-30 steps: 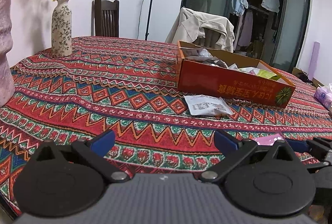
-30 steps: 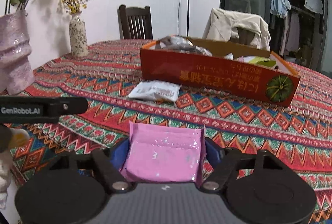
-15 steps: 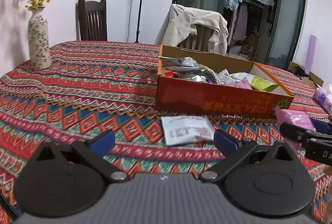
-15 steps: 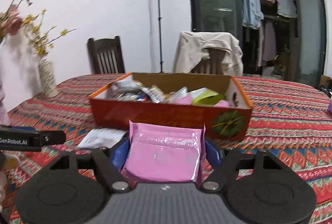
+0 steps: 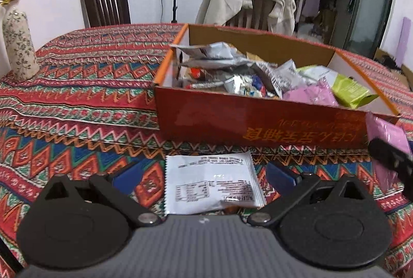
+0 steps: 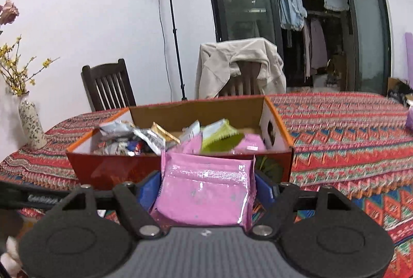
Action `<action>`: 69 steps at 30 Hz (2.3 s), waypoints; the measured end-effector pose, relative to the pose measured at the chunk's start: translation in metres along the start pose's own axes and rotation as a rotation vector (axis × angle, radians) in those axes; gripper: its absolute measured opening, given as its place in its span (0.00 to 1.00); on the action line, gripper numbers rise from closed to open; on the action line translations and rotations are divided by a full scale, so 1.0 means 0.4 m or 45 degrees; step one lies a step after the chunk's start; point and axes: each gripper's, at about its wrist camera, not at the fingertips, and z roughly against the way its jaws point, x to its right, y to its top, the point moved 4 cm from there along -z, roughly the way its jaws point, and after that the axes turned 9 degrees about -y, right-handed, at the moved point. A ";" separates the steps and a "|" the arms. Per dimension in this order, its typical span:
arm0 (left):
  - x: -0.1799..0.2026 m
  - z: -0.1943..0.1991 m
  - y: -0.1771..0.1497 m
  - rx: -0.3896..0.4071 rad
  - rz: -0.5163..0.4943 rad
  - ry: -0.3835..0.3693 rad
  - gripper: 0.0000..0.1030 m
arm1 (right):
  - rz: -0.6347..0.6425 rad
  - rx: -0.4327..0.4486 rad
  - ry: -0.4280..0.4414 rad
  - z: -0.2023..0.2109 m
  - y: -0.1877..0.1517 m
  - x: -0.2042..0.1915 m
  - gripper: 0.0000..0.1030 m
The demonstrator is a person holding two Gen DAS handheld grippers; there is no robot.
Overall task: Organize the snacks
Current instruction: 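Grasp the white printed packet with the left gripper, then carry both packets over the box rim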
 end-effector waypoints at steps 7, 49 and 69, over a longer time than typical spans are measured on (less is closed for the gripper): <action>0.006 -0.063 -0.014 -0.049 -0.034 0.072 1.00 | -0.016 -0.071 0.010 -0.022 -0.027 0.002 0.74; 0.001 0.106 -0.054 0.179 -0.086 -0.090 0.59 | 0.075 -0.129 0.034 -0.032 -0.049 -0.031 0.94; 0.005 0.171 -0.047 0.251 -0.085 -0.173 0.60 | 0.198 -0.198 -0.021 -0.028 -0.065 -0.064 0.58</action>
